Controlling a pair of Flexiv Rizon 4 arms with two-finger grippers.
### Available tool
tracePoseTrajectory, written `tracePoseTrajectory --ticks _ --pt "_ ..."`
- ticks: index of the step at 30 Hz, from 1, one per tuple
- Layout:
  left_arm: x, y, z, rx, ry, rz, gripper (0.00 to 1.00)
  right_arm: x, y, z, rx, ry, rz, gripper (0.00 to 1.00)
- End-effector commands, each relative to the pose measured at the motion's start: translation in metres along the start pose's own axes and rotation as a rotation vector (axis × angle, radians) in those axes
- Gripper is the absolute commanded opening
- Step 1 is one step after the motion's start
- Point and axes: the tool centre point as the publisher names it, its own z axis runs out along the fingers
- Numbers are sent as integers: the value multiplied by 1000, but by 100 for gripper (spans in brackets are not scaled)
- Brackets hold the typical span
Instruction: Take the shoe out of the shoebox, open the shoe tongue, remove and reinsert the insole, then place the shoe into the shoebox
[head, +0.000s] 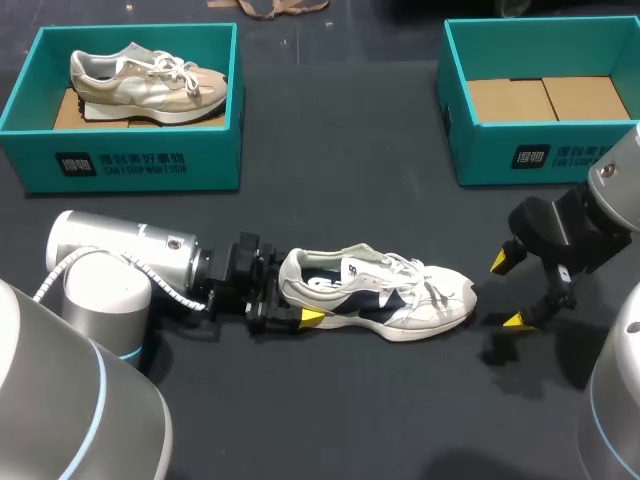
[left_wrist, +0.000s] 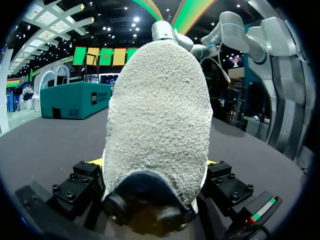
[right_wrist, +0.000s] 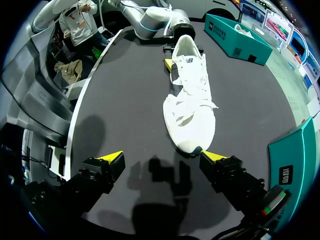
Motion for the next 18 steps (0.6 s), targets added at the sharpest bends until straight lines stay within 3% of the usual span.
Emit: tracePoseTrajectory --ticks 1,11,15,18 --pt "-3 1 5 -3 1 -1 0 1 0 0 1 -1 0 100" --pt "-3 1 5 -3 1 -1 0 1 0 0 1 -1 0 100" --pt "-3 1 5 -3 1 -1 0 -10 30 -20 39 -65 195 100" --pt "-3 1 5 -3 1 -1 0 -12 50 -23 113 -92 340 100"
